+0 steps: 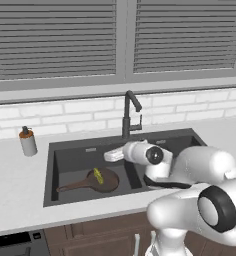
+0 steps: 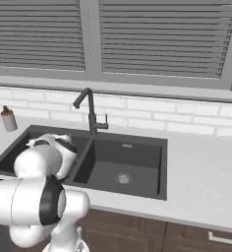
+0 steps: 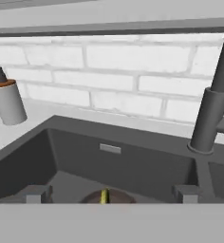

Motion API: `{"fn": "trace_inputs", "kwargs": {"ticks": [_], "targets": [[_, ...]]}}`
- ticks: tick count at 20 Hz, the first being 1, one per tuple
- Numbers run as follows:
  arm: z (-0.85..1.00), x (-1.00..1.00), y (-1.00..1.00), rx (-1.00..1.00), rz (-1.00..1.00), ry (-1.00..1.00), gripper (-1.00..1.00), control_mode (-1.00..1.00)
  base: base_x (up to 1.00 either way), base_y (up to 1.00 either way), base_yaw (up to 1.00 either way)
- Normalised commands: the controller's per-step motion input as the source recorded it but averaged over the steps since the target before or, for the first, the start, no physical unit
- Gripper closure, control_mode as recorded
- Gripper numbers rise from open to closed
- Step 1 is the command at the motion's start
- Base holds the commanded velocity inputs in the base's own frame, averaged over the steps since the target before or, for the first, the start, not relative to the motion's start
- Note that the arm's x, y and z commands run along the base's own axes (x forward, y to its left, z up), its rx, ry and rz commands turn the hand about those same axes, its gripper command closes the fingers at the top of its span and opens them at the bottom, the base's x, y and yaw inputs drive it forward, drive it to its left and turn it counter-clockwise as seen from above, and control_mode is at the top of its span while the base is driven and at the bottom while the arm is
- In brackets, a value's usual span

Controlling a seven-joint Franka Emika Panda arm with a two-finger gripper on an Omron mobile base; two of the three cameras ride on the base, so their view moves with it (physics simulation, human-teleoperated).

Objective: Pick the pan and sponge and place them into the sink. Then turn on the water.

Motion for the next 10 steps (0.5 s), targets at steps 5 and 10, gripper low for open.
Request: {"fn": "trace_inputs", "kwargs": {"ticks": [5,10], "targets": [[1.00,-0.17,0.04,-0.02,-0.08,0.00,-1.00,-1.00,0.00,0.00,0.00],[0.99,-0.49,0.00,-0.05,-0.15,0.06,-1.00,-1.00,0.00,0.00,0.00]]}}
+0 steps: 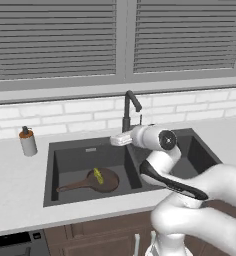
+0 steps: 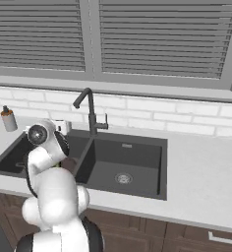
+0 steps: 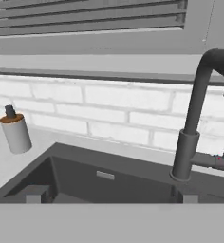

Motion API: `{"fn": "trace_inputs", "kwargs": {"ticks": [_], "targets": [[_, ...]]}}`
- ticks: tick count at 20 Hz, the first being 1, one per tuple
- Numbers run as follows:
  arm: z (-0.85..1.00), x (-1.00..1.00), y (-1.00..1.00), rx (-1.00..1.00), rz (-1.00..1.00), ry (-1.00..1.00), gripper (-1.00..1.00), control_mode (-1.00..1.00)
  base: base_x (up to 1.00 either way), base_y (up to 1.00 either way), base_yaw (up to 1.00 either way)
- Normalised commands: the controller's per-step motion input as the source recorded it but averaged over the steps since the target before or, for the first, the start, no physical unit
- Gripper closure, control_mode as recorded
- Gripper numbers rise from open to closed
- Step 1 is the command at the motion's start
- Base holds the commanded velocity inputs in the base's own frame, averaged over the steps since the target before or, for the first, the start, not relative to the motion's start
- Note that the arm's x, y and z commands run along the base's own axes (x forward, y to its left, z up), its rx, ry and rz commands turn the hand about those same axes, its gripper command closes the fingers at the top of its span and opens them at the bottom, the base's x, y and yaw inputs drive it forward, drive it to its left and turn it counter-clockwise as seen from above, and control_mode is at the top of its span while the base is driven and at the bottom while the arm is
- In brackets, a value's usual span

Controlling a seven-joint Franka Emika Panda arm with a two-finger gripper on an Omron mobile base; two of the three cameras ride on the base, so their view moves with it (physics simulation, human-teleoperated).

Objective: Pick the pan and sponge and place them into the sink. Then turn on the water.

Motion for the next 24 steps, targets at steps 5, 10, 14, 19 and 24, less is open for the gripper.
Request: {"fn": "trace_inputs", "kwargs": {"ticks": [5,10,14,19,24], "targets": [[0.86,-0.73,-0.13,-0.06,-0.22,0.18,-1.00,-1.00,0.00,0.00,0.00],[0.40,-0.53,-0.19,-0.08,-0.21,0.14,-1.00,-1.00,0.00,0.00,0.00],[0.00,-0.14,-0.83,-0.01,-0.11,0.00,-1.00,-1.00,0.00,0.00,0.00],[0.00,-0.06,-1.00,0.00,0.00,0.00,-1.00,-1.00,0.00,0.00,0.00],[-0.18,-0.14,-0.73,0.00,0.03,0.00,-1.00,-1.00,0.00,0.00,0.00]]}}
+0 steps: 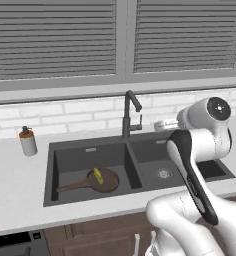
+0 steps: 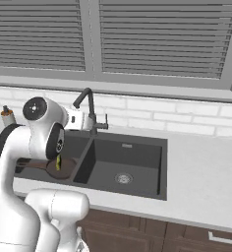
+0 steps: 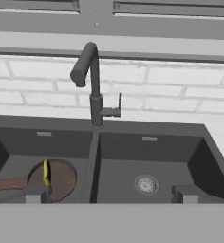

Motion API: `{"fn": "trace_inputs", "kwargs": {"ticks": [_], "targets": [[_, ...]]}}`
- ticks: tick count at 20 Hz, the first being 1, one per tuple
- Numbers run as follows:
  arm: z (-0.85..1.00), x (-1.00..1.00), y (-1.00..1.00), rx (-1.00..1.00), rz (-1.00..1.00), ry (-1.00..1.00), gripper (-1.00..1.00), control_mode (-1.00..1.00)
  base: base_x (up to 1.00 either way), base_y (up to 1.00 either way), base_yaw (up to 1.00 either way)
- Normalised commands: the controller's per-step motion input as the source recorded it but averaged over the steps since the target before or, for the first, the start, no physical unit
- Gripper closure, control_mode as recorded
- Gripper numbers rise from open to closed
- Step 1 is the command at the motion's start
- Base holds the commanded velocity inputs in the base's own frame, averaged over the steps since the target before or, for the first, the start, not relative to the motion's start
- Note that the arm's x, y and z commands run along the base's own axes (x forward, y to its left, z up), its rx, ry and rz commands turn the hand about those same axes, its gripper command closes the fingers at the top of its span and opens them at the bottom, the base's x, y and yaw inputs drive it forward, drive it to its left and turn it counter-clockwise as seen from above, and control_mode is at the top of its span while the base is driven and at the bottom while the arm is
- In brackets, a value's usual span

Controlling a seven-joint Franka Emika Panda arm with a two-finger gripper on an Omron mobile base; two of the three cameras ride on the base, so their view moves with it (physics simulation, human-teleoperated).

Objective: Pick the pan and sponge and place them into the sink. Then turn on the water.

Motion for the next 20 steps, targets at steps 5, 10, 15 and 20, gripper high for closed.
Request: {"fn": "trace_inputs", "kwargs": {"ticks": [5,10,15,20], "targets": [[-0.35,-0.10,-0.13,0.00,0.00,-0.03,-1.00,-1.00,0.00,0.00,0.00],[-0.23,0.00,-0.11,0.00,0.00,-0.06,-1.00,-1.00,0.00,0.00,0.00],[-0.31,0.02,-0.16,0.01,0.00,-0.10,-1.00,-1.00,0.00,0.00,0.00],[-0.24,0.10,-0.03,0.01,0.00,-0.10,-1.00,-1.00,0.00,0.00,0.00]]}}
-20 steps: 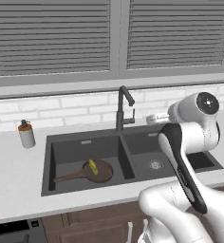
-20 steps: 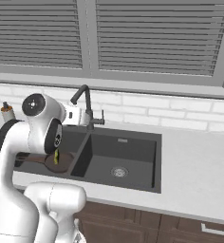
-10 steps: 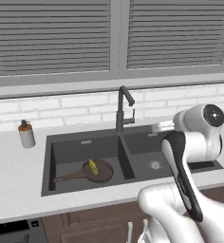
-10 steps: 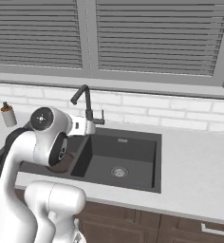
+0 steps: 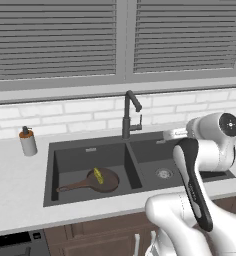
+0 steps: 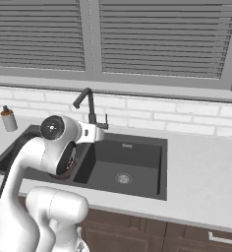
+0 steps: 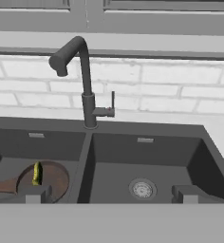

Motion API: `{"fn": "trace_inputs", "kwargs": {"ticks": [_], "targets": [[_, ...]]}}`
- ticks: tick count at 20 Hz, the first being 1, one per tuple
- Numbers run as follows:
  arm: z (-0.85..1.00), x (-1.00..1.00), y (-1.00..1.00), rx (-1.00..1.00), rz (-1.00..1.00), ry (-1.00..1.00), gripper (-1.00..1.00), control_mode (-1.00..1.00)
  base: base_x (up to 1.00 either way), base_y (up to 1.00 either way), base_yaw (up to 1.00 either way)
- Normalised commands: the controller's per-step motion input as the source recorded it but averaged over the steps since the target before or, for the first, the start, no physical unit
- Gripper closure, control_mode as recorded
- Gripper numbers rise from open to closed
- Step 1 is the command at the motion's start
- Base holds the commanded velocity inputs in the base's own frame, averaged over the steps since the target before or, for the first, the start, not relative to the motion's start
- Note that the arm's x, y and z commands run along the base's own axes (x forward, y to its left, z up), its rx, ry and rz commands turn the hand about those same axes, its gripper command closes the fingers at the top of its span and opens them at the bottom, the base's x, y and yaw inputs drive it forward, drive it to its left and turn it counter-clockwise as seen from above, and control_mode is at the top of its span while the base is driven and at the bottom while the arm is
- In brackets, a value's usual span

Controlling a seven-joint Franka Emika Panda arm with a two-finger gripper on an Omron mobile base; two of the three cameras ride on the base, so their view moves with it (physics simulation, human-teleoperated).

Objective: Pick the pan and sponge and place them into the sink. Then turn on the water.

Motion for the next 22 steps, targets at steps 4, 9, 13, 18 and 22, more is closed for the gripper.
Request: {"fn": "trace_inputs", "kwargs": {"ticks": [4,9,13,18,22], "targets": [[-0.02,0.18,-0.04,0.01,0.00,-0.01,-1.00,-1.00,0.00,0.00,0.00],[0.00,0.33,0.00,0.00,0.00,0.00,-1.00,-1.00,0.00,0.00,0.00],[0.00,0.48,0.00,0.00,0.00,0.00,-1.00,-1.00,0.00,0.00,0.00],[-0.08,0.50,0.00,0.00,0.00,-0.03,-1.00,-1.00,0.00,0.00,0.00],[-0.11,0.26,0.00,0.00,0.02,-0.07,-1.00,-1.00,0.00,0.00,0.00]]}}
